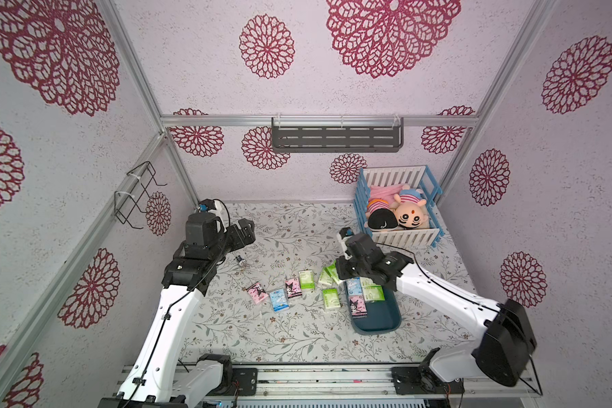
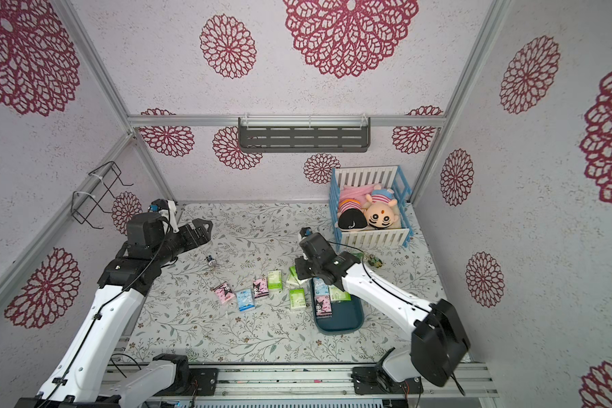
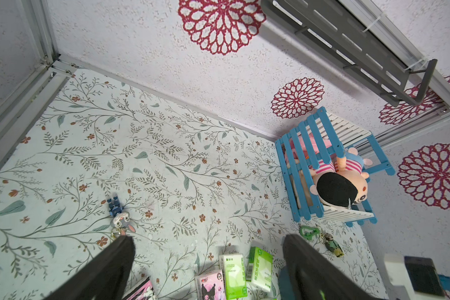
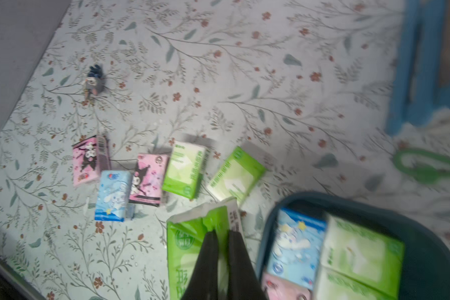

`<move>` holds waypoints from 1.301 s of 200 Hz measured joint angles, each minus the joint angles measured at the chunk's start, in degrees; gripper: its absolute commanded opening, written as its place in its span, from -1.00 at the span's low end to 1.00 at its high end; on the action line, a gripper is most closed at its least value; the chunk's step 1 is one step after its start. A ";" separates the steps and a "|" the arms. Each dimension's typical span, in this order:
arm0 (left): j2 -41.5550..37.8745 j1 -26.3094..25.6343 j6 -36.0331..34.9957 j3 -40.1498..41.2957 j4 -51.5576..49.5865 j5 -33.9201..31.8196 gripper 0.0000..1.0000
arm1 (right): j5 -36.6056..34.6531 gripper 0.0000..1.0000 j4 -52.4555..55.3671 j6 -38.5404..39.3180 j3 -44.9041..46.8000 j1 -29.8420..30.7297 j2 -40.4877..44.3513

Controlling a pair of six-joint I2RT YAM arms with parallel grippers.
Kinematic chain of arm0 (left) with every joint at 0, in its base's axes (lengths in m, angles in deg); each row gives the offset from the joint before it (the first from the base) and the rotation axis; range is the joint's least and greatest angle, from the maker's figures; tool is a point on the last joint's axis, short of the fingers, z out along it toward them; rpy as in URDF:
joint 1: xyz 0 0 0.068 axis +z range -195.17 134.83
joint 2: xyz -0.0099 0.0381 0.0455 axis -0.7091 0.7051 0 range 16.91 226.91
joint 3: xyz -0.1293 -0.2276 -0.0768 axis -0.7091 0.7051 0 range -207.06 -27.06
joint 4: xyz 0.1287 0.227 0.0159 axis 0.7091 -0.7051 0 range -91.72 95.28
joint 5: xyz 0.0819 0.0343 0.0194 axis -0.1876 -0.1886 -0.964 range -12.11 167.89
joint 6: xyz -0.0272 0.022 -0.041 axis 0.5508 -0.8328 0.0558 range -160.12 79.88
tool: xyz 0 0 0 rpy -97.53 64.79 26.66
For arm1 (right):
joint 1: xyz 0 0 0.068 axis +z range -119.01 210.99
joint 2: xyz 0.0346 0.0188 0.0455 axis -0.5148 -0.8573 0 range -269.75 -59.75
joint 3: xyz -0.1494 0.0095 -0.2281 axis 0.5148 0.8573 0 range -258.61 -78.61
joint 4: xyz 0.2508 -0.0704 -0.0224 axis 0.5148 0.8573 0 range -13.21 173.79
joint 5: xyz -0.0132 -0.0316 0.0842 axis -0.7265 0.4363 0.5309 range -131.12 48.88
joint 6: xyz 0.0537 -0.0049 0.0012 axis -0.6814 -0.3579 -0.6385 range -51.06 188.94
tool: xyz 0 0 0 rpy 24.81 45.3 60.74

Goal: Put the pocket tissues into the storage box
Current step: Place the pocket tissues in the storage box.

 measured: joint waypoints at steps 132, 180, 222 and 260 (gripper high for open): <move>1.46 -0.68 0.50 1.68 3.72 0.24 0.94 | -2.73 -1.00 4.72 -30.75 25.03 -4.70 19.71; 1.44 -0.76 0.22 1.77 3.69 -0.31 0.94 | -2.95 -1.00 -6.86 -32.15 24.37 -4.74 12.44; 1.44 -0.81 -0.35 1.77 3.52 -0.90 0.94 | -3.89 -1.00 -12.13 -27.54 19.91 -6.05 3.48; 1.44 -0.85 -1.18 1.77 2.93 -1.55 0.94 | -4.50 -1.00 -15.37 -23.67 16.72 -7.34 -0.04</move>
